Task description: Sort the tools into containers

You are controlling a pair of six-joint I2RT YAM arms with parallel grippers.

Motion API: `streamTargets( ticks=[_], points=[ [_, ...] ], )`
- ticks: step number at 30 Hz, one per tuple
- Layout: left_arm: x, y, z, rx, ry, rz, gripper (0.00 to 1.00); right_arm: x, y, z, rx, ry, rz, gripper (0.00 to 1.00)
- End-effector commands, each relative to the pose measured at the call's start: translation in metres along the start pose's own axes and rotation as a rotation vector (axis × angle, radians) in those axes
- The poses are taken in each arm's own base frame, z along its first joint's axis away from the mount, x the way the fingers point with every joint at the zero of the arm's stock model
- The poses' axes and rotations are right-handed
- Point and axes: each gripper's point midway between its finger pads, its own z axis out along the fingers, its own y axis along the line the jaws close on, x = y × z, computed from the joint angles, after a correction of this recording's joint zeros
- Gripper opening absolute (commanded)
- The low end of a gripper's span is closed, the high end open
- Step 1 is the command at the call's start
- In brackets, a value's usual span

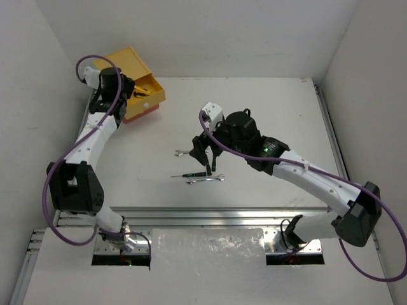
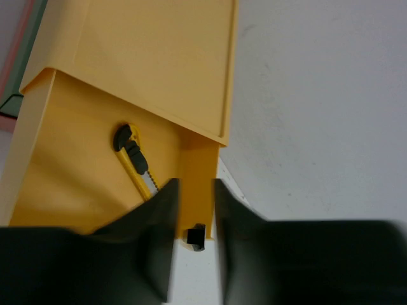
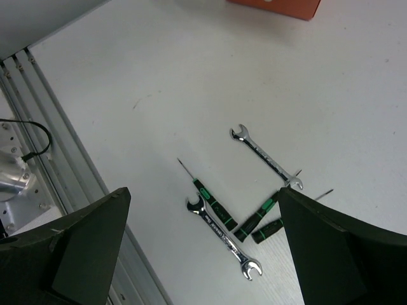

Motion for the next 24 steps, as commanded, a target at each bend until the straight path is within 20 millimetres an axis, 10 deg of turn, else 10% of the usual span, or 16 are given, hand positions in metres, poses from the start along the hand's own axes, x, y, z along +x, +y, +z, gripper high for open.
streamTargets(
  ticks=[1,6,12,15,16,19,24],
  points=[
    [-0.023,-0.018,0.014,0.017,-0.072,-0.045,0.31,-0.008,0.001,-0.007,-0.001,-0.027,-0.012,0.99],
    [-0.011,-0.021,0.028,0.025,-0.023,-0.005,0.8,0.0,0.003,-0.01,-0.015,-0.001,-0.027,0.99],
    [-0.04,-0.081,-0.03,0.247,-0.098,0.103,0.91,0.008,0.004,-0.006,-0.021,0.016,-0.017,0.99],
    [-0.013,-0.091,-0.058,0.286,-0.077,0.307,0.77,0.014,0.002,-0.004,-0.009,0.028,-0.003,0.99],
    [-0.006,-0.083,-0.059,0.252,-0.076,0.372,0.46,0.014,0.001,-0.005,-0.001,0.022,0.004,0.99],
    [0.035,-0.05,-0.054,0.169,0.061,0.465,0.03,0.018,-0.005,-0.008,0.036,0.01,0.013,0.99],
    [0.068,0.006,-0.043,-0.035,0.184,0.549,0.0,0.017,-0.016,-0.015,0.106,0.007,0.049,0.99]
  ],
)
